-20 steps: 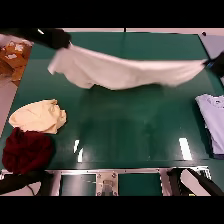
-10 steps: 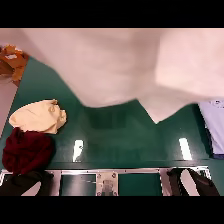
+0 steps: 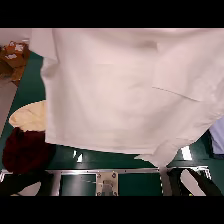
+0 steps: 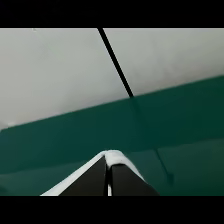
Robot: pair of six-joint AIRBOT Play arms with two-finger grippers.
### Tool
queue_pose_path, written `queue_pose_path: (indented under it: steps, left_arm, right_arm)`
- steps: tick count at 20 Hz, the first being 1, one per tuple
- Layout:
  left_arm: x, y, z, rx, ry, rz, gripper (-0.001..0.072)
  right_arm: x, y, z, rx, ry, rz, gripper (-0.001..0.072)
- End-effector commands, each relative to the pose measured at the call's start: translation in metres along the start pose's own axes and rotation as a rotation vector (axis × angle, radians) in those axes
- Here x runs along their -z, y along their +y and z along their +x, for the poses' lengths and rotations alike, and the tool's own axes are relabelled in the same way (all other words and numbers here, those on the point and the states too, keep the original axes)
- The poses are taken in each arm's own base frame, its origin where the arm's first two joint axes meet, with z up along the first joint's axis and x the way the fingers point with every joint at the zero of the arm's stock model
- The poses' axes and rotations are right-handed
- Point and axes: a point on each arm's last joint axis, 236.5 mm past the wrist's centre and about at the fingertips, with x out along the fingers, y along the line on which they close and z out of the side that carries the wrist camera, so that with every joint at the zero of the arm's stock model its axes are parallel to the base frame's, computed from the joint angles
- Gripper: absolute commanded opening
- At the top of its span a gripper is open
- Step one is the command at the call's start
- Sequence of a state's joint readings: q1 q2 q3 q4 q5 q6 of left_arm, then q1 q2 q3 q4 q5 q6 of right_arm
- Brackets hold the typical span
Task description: Fold the shirts.
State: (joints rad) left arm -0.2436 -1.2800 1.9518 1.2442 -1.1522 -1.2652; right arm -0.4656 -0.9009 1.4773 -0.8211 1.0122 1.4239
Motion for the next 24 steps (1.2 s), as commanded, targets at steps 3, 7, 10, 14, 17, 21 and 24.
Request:
queue_pose_path:
  steps: [3, 7, 10, 14, 17, 21, 24]
  left_arm:
    - [0.115, 0.006, 0.195, 0.179, 0.211, -0.17, 0.0021]
    - [0.205, 0.01, 0.279, 0.208, 0.323, -0.308, 0.0022]
    - [0.241, 0.008, 0.301, 0.214, 0.378, -0.375, 0.0054]
    - [0.248, 0.026, 0.268, 0.248, 0.489, -0.442, 0.0577]
    - [0.258, 0.055, 0.214, 0.284, 0.639, -0.541, 0.0259]
    - [0.283, 0.067, 0.146, 0.328, 0.808, -0.605, 0.002]
    - [0.317, 0.052, 0.104, 0.283, 0.88, -0.636, 0.0019]
  right_arm:
    - [0.126, -0.123, 0.134, 0.106, 0.284, 0.146, 0.0014]
    - [0.222, -0.169, 0.205, 0.15, 0.455, 0.243, 0.0014]
    - [0.275, -0.188, 0.227, 0.175, 0.547, 0.282, 0.0014]
    - [0.266, -0.208, 0.207, 0.19, 0.6, 0.278, 0.036]
    - [0.246, -0.224, 0.16, 0.185, 0.682, 0.317, 0.0274]
    - [0.244, -0.243, 0.09, 0.239, 0.734, 0.389, 0.0248]
    - [0.271, -0.27, 0.03, 0.381, 0.764, 0.398, 0.0265]
